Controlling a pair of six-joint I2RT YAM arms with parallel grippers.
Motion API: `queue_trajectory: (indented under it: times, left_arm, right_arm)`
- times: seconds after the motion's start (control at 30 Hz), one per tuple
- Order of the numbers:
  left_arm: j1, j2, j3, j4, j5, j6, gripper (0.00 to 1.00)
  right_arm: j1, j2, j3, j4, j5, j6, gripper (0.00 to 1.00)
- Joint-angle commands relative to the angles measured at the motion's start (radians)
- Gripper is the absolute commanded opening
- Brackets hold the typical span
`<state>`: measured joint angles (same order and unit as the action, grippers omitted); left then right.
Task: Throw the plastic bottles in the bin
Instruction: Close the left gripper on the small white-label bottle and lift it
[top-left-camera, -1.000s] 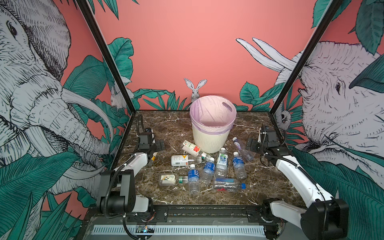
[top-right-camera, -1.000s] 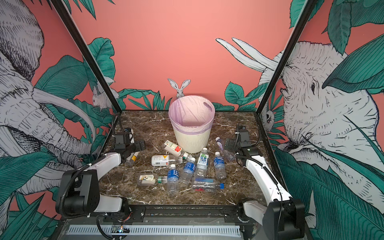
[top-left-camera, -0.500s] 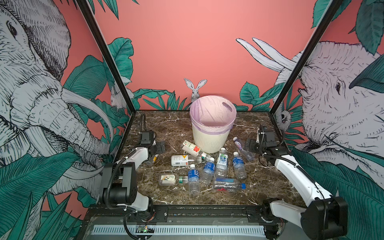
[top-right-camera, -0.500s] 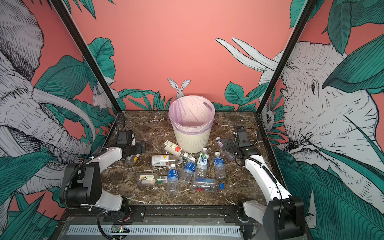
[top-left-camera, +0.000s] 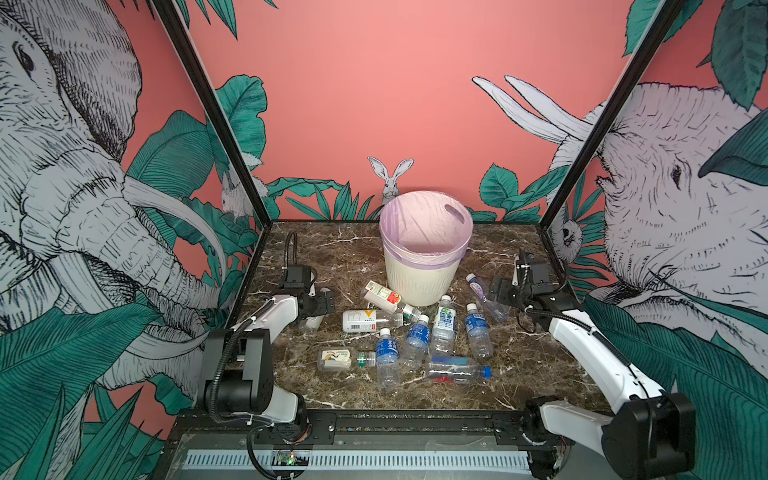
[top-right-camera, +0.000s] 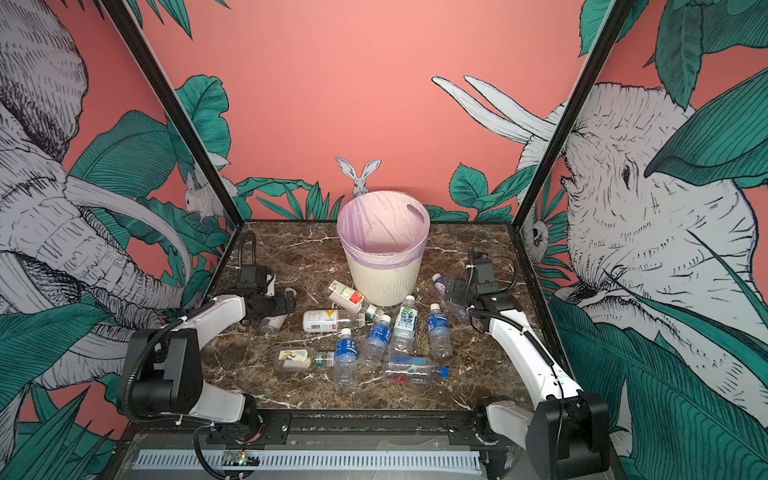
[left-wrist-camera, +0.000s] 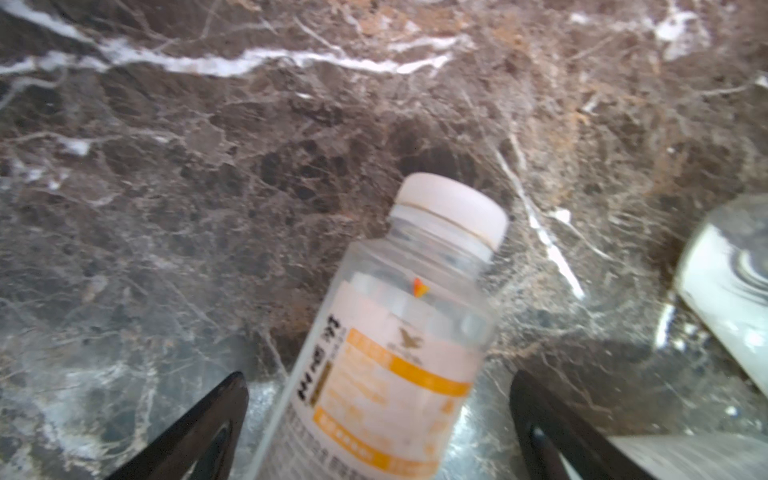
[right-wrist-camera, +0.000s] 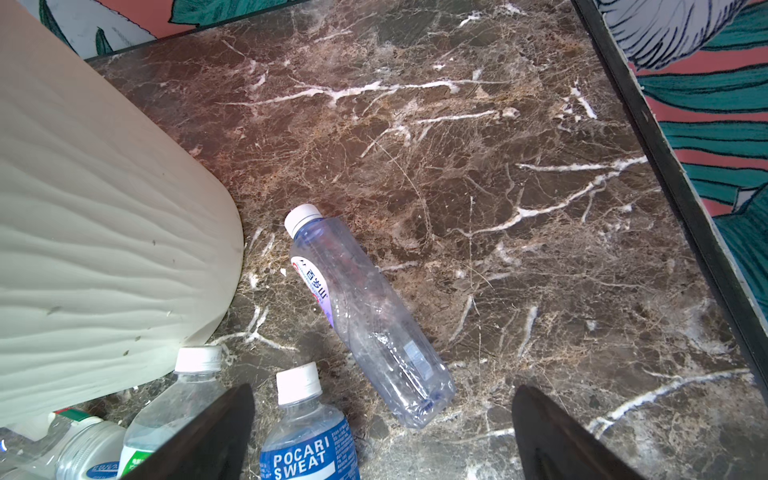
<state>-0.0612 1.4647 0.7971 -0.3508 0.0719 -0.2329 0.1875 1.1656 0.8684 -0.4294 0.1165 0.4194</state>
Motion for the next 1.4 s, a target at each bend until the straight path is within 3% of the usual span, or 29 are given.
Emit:
queue_trajectory:
  times: [0.0,0.13,0.4,0.67,0.8,1.17,1.37]
  left_arm:
    - [-0.023,-0.007,-0.011,-0.050,0.022,-0.002,1.00]
    - [-0.047,0.008,-0.016,-0.049,0.007,0.007,0.99]
    - [-0.063,0.028,-0.018,-0.043,0.000,0.008,0.85]
    - [-0.064,0.080,-0.002,-0.027,-0.008,0.002,0.81]
    - [-0.064,0.092,-0.003,-0.018,0.009,0.001,0.73]
    - [-0.063,-0.038,-0.059,0.008,0.004,-0.016,0.45]
    - [-0.064,-0.200,-0.128,0.089,0.043,-0.031,0.38]
  right_arm:
    - [0.008,-0.003,-0.013,0.021,0.003,0.016,0.99]
    - [0.013,-0.002,-0.019,0.014,-0.003,0.018,0.99]
    - [0.028,-0.032,-0.051,-0.002,-0.026,0.021,0.99]
    - [0.045,-0.041,-0.071,-0.014,-0.021,0.011,0.97]
    - [0.051,-0.047,-0.073,-0.030,-0.017,0.000,0.94]
    - [0.056,-0.075,-0.104,-0.034,0.000,-0.011,0.87]
    - [0.063,-0.085,-0.130,-0.016,-0.009,-0.033,0.89]
